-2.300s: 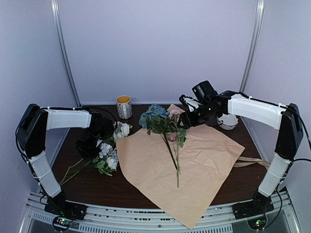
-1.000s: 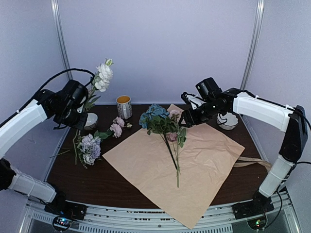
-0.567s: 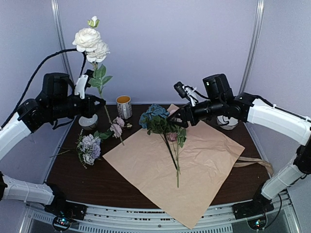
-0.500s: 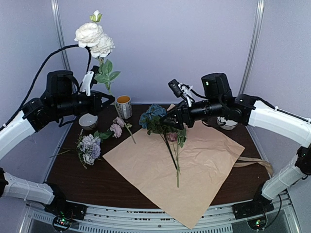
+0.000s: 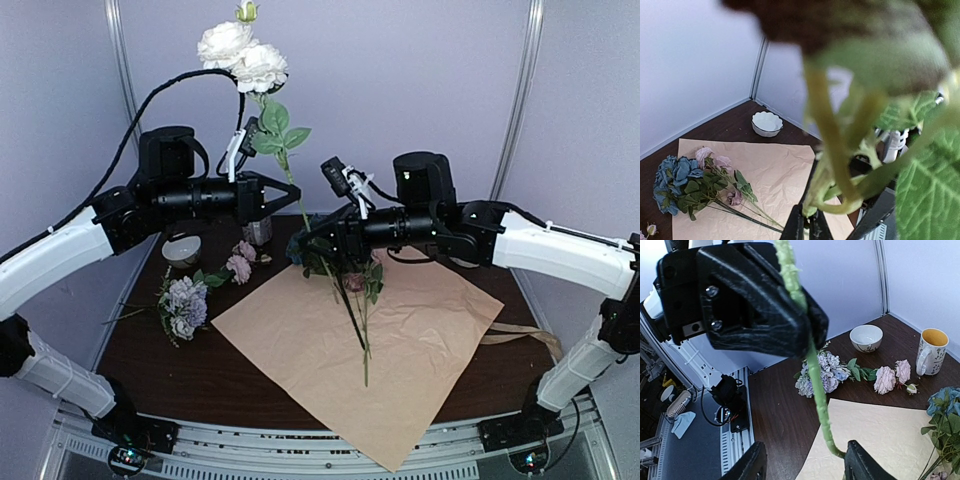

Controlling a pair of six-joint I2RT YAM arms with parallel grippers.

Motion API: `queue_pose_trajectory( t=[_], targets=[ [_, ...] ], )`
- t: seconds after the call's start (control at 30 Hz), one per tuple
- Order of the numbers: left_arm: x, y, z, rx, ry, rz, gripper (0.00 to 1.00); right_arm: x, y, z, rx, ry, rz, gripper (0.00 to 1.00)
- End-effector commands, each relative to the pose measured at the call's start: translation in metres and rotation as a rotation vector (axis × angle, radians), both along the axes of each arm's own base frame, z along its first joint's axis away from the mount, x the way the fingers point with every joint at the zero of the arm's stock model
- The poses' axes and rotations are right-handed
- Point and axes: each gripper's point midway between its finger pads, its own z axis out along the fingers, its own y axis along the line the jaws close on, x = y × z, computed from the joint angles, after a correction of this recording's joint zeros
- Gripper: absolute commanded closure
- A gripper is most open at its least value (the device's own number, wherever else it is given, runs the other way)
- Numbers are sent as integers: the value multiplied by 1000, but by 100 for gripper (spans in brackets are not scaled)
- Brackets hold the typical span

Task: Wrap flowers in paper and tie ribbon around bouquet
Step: Pass from the left arm to the right

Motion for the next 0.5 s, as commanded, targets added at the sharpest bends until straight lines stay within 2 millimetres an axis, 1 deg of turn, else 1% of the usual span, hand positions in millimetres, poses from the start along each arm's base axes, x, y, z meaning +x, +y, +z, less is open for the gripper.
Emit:
queue_pose_trajectory(
  t=[0.0,0.1,0.2,0.23,0.33,0.37,0.47],
  targets=[
    [-12,-10,27,-64,-48,-71,100,17,3,11,15,-20,-70,47],
    [-11,-8,22,-44,-46,-59,100,20,1,11,7,-34,-88,52],
    [-11,-7,20,-32,-48,-53,100,22,-2,11,-16,-51,-93,55],
    [-11,-7,20,-30,-51,-54,100,22,-3,12,-16,-55,-97,60],
    [-10,-8,20,-29,-53,-53,100,23,-4,15,2,-51,-99,93],
    [-10,-8,19,-28,-52,-55,100,22,-4,15,8,-44,-95,100],
    [-6,-10,14,-13,-41,-47,100,20,-3,13,15,-15,-84,100]
  ],
)
